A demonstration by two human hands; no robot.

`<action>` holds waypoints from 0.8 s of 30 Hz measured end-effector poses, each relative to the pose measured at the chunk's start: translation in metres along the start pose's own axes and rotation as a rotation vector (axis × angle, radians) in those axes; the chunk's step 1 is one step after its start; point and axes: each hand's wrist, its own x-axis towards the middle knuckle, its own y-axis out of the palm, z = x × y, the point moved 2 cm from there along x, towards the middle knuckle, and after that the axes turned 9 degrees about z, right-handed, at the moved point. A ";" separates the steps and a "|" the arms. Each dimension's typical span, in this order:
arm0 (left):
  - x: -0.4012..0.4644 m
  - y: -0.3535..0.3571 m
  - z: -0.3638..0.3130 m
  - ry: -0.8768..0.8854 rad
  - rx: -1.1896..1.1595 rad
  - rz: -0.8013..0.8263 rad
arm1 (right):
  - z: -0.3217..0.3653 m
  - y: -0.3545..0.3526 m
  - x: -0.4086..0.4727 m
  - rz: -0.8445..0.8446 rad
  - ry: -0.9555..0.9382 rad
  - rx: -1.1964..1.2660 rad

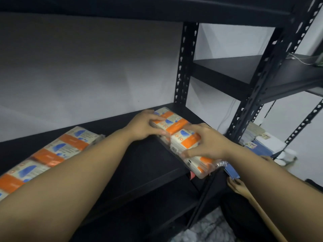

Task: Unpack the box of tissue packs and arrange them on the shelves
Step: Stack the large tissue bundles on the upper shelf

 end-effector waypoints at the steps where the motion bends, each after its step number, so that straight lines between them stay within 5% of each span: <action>1: 0.001 -0.001 0.000 0.013 -0.003 -0.003 | -0.001 0.001 -0.003 -0.016 -0.006 0.012; 10: -0.006 -0.006 0.009 -0.002 0.104 0.002 | 0.015 0.010 -0.010 -0.123 0.020 -0.170; 19: -0.037 0.016 0.011 -0.209 -0.068 -0.269 | 0.043 0.011 0.025 -0.035 -0.119 -0.277; 24: -0.042 0.043 0.027 -0.366 0.184 -0.083 | 0.043 0.018 0.035 -0.034 -0.017 -0.321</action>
